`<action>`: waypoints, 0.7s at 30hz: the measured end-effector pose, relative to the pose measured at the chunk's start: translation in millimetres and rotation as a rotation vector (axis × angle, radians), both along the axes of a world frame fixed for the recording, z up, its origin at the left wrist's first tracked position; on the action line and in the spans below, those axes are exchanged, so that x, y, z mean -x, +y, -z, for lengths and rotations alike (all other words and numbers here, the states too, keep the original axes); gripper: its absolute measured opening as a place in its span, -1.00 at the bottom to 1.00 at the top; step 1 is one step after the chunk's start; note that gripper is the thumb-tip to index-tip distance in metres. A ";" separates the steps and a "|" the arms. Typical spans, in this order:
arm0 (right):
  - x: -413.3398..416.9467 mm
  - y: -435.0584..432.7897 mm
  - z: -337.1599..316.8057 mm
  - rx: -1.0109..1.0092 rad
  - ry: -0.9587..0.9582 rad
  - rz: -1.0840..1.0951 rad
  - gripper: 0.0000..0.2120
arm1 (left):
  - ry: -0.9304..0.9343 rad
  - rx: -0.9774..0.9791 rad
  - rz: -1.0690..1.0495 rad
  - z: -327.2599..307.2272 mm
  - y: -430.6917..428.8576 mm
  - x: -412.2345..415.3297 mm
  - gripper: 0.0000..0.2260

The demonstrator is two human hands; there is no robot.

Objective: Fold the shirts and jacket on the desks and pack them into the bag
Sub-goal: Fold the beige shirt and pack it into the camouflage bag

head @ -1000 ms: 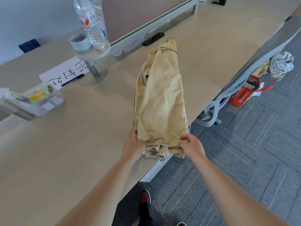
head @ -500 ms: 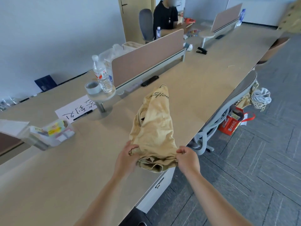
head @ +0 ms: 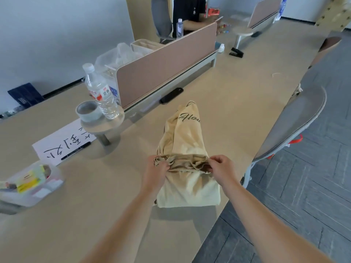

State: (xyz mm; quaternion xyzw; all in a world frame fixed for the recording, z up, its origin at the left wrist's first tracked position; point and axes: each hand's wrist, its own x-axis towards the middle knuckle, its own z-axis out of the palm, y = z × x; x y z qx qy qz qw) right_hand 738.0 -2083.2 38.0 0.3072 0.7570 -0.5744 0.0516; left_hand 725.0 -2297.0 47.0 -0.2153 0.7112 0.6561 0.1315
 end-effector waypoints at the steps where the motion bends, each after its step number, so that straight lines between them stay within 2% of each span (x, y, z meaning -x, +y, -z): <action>1: 11.2 -1.1 4.9 0.001 -0.005 0.004 -0.89 | -0.004 0.002 0.016 6.6 0.0 11.7 -0.66; 4: 40.7 -3.7 19.4 0.008 -0.027 0.001 -0.88 | -0.032 0.054 0.082 20.0 -2.7 44.8 -0.71; 6: 57.4 -4.8 27.3 0.002 -0.035 0.028 -0.89 | -0.027 0.069 0.137 27.1 -4.8 64.8 -0.67; 9: 77.9 -6.5 34.2 0.010 -0.048 0.092 -0.90 | 0.066 0.101 0.247 31.5 -5.5 88.1 -0.68; 13: 88.1 -9.3 49.8 0.074 -0.121 0.107 -0.77 | 0.135 0.171 0.477 47.7 -4.8 99.4 -0.71; 17: 89.6 -10.3 71.8 0.112 -0.133 0.113 -0.84 | 0.236 0.153 0.408 49.0 0.1 103.6 -0.74; 19: 92.0 -11.1 78.3 0.097 -0.120 0.096 -0.82 | 0.205 0.076 0.399 43.4 7.4 98.7 -0.74; 21: 93.9 -9.7 80.1 0.091 -0.105 0.079 -0.75 | 0.088 0.052 0.493 42.9 15.3 86.7 -0.73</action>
